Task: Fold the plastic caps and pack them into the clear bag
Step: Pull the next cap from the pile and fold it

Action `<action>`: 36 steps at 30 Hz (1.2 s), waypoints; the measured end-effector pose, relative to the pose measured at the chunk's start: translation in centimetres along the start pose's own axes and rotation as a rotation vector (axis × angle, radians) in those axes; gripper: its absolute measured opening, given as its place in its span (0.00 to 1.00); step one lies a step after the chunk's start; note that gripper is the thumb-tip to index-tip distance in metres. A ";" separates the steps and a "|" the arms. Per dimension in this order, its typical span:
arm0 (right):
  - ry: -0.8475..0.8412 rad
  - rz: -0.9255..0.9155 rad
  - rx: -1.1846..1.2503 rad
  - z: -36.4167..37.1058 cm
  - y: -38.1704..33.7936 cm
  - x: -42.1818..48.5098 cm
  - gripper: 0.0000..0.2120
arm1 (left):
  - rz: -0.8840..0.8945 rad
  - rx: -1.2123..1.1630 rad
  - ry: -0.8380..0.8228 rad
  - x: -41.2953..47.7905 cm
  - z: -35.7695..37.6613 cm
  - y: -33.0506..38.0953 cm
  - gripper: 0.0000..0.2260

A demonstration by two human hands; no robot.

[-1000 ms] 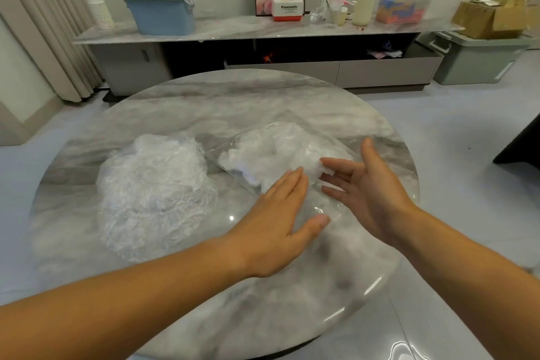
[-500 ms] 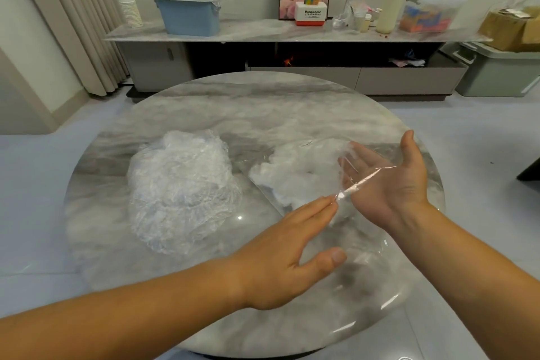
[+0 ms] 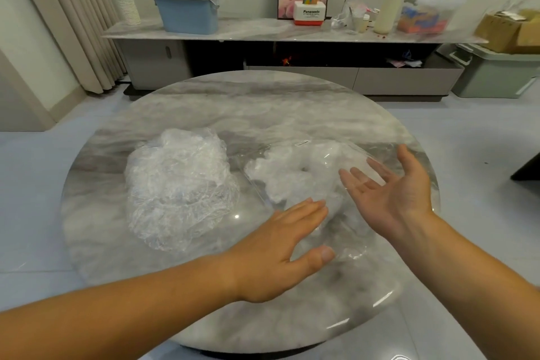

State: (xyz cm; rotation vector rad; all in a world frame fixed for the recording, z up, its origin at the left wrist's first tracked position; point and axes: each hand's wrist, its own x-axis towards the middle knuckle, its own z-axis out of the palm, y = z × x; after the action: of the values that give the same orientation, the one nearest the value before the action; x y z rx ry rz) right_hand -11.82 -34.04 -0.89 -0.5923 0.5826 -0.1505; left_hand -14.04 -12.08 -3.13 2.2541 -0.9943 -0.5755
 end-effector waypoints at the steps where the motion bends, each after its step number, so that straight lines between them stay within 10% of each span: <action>1: 0.002 0.001 -0.009 -0.3 -0.2 -0.3 0.30 | 0.004 0.004 -0.001 0.1 0.1 -0.2 0.32; 15: 0.020 -0.261 -0.414 -0.6 -0.2 -4.2 0.12 | -0.089 0.089 0.028 3.5 0.1 -2.0 0.36; 19: -0.041 -0.316 -0.616 0.0 0.5 -3.8 0.11 | -0.018 0.020 0.053 3.8 -0.7 -2.1 0.24; 36: -0.870 -0.626 -2.218 2.7 12.0 -5.8 0.28 | -0.467 0.451 0.264 -7.8 -4.6 -10.9 0.26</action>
State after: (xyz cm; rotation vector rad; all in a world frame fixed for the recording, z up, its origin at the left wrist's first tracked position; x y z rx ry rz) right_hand -15.43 -21.18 -3.09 -2.7858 -0.6272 0.2693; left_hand -10.64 1.42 -6.03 2.9022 -0.4944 -0.2372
